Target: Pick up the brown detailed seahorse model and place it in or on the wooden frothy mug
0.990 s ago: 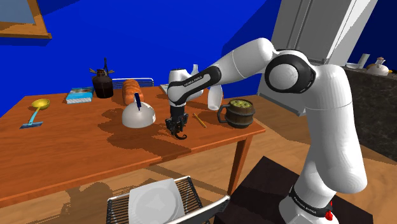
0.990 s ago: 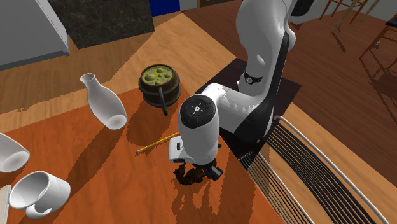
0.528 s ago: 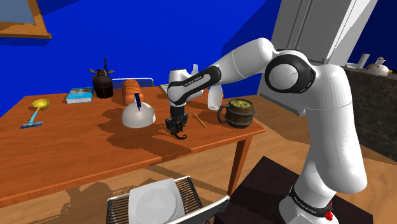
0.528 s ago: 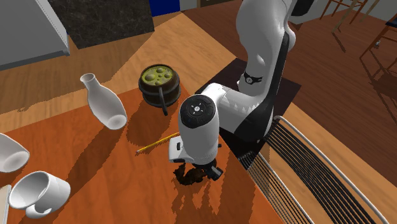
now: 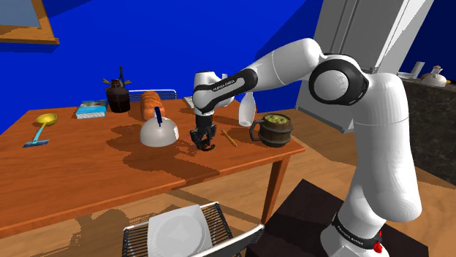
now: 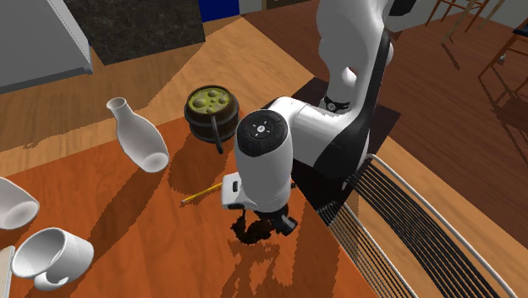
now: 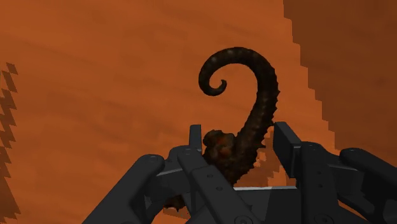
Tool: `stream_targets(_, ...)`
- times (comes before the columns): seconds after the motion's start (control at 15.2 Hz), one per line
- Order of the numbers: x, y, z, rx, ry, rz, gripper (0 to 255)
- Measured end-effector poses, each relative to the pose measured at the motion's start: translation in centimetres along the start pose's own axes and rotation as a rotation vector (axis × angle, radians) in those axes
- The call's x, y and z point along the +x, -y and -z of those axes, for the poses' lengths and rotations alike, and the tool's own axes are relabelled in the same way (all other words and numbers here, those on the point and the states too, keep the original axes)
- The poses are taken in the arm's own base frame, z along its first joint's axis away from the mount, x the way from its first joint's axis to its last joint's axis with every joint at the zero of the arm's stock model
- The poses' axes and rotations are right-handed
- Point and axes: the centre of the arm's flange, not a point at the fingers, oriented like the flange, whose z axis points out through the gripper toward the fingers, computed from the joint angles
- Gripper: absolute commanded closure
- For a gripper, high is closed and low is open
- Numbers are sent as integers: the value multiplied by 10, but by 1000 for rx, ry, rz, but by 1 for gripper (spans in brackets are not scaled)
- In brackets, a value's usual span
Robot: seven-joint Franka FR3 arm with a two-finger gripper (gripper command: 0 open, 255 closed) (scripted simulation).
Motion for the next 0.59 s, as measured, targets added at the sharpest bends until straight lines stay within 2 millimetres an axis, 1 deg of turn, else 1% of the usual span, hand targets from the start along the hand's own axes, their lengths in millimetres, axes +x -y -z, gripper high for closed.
stream_targets(0.59, -2, 4, 49, 0, 0, 0, 255)
